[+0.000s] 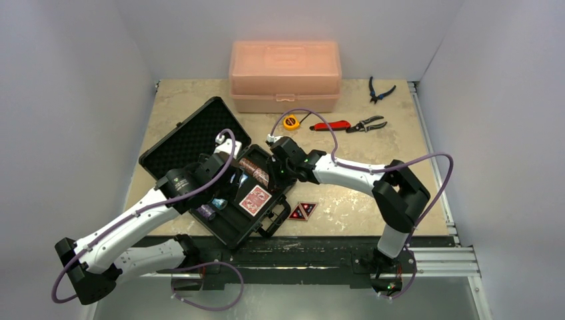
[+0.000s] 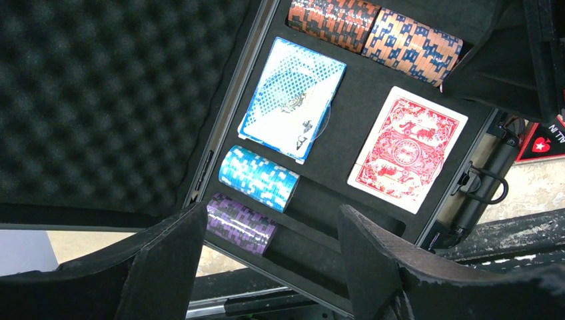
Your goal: Pack up texas hold em set
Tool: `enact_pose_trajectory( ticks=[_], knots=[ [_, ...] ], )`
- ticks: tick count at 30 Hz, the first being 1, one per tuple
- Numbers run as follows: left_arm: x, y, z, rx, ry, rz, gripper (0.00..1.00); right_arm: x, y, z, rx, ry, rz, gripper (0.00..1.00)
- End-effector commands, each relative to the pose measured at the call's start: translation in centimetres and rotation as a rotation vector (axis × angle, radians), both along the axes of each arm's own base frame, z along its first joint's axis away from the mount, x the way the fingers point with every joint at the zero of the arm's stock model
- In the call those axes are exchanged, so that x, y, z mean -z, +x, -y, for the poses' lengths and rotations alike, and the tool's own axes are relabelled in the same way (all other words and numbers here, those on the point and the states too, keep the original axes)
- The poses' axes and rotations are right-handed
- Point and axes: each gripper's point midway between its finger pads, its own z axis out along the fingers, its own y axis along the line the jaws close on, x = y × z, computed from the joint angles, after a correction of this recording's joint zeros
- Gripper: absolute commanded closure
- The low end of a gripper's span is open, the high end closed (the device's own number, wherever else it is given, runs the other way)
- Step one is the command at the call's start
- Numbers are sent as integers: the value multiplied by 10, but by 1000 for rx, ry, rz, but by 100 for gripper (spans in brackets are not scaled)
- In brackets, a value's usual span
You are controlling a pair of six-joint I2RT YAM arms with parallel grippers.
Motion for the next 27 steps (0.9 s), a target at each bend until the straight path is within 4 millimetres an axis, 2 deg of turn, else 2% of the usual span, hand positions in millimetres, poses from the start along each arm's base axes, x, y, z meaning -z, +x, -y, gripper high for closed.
enact_pose_trajectory(
  ticks=[1, 11, 27],
  knots=[
    [-7, 4, -4, -11, 12, 25, 30, 22, 5, 17, 19, -110, 14, 100],
    [-6, 5, -4, -13, 20, 22, 31, 22, 15, 34, 50, -189, 75, 100],
    [-5, 6, -6, -21, 36, 19, 32, 20, 21, 46, 44, -247, 135, 100]
  ],
)
